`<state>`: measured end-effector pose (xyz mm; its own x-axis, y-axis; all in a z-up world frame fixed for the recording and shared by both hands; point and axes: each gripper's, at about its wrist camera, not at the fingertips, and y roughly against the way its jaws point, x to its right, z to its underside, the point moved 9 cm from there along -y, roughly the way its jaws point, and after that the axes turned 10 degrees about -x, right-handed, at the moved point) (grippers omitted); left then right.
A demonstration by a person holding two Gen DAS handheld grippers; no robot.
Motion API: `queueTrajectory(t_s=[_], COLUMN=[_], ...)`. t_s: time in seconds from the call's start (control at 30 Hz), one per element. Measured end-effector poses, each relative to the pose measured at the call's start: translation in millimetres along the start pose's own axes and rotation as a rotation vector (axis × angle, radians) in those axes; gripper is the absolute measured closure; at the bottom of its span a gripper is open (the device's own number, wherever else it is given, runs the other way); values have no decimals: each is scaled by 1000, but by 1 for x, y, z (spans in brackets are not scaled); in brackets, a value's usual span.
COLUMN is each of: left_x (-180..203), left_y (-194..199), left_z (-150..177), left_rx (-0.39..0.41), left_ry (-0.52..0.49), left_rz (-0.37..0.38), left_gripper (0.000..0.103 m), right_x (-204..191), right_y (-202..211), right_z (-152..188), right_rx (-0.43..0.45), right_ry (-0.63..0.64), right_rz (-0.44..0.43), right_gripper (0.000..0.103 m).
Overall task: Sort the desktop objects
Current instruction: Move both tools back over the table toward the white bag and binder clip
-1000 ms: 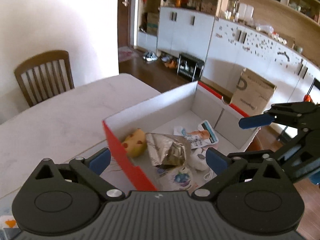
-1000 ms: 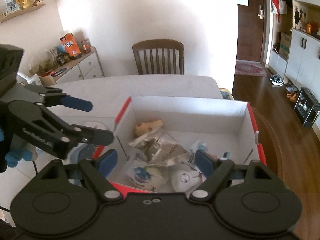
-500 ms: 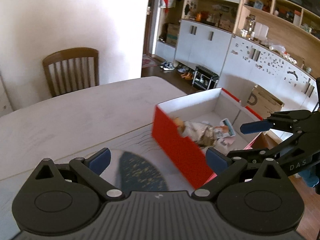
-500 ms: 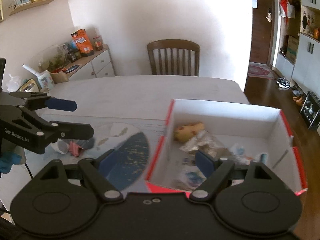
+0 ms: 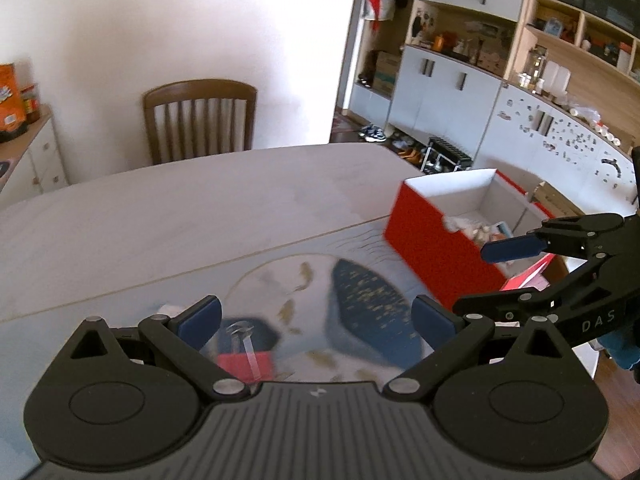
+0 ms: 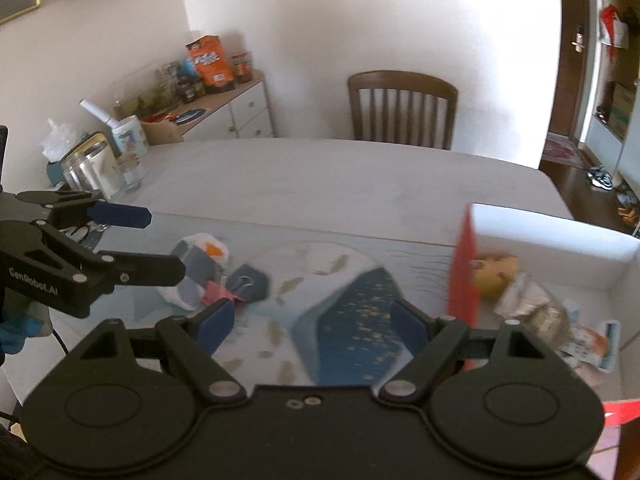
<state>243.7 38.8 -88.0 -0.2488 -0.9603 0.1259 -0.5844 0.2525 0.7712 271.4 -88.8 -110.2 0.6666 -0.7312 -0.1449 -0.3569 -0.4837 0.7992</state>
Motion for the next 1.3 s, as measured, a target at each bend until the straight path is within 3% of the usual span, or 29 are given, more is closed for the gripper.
queueTrajectory(t_s=[0.3,0.6,1.3], left_x=[-55,-105,-147], left_y=[-3,-30,-116], left_z=[33,41,44], left_rx=[-29,-77,-216], left_ry=[47,114,160], left_rz=[-36,-83,-137], left_gripper=[1,1,1], right_x=[-43,-70,-101], right_y=[-36,-83,-170], right_z=[-14,-14,-4], right_rx=[-32,-98,-217], right_ry=[53,67,163], right_rz=[-13,-13,-10], right_gripper=[18,18,18])
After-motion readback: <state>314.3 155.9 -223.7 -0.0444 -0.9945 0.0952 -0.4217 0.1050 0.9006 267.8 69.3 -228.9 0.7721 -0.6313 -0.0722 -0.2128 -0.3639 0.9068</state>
